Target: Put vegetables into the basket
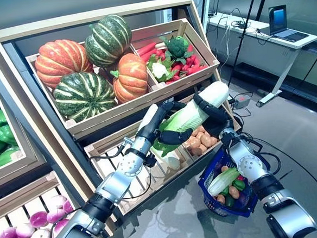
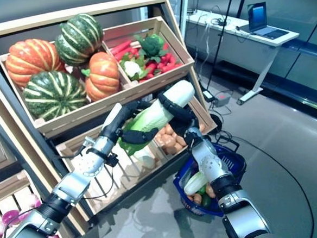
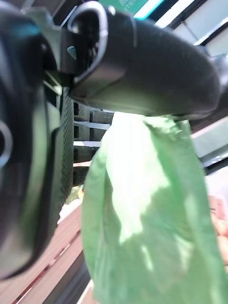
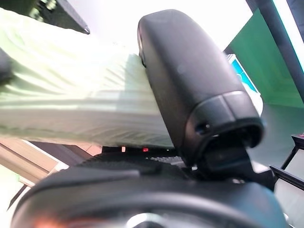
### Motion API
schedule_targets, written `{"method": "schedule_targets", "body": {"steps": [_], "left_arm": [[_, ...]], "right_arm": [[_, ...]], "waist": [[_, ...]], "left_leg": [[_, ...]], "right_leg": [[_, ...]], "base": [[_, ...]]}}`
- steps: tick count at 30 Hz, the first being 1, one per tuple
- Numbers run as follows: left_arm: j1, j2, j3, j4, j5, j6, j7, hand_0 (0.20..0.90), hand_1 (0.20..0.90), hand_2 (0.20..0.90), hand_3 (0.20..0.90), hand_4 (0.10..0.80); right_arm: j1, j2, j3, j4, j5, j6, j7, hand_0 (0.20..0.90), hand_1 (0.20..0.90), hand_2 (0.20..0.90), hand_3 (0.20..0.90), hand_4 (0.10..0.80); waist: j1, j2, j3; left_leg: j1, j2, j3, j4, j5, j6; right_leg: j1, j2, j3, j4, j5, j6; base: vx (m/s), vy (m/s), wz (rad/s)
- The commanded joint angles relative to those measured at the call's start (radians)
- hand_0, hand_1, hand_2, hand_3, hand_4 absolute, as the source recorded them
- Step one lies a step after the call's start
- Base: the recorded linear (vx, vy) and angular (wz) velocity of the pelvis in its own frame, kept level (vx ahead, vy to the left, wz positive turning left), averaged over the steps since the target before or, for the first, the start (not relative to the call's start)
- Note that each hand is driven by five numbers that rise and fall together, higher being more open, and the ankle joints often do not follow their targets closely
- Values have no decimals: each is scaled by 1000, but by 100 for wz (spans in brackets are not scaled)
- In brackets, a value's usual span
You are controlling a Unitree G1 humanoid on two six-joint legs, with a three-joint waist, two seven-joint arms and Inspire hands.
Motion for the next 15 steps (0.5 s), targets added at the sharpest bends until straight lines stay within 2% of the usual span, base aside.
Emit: {"method": "schedule_targets", "body": {"steps": [1, 8, 15], "left_arm": [[-106, 17, -46, -49, 44, -112, -3, 900, 900, 900, 900, 800], [-22, 44, 8, 85, 89, -91, 42, 900, 900, 900, 900, 800], [107, 81, 66, 210, 89, -74, 37, 900, 900, 900, 900, 800]], "right_arm": [[-194, -33, -76, -14, -40, -111, 27, 300, 300, 300, 300, 400], [-116, -101, -134, -5, -102, -125, 17, 300, 300, 300, 300, 400], [-70, -225, -234, 25, -127, -156, -11, 300, 300, 300, 300, 400]], "waist": [[21, -11, -55], [16, -14, -49], [16, -20, -42]], "left_leg": [[-16, -27, -33, 1, -92, 28], [-14, -25, -24, 1, -89, 29], [-13, -24, -16, 1, -85, 28]], "right_leg": [[-1, 23, 17, 7, -42, -40], [-5, 22, 20, 8, -38, -38], [-11, 23, 25, 9, -32, -38]], "base": [[0, 0, 0], [0, 0, 0], [0, 0, 0]]}}
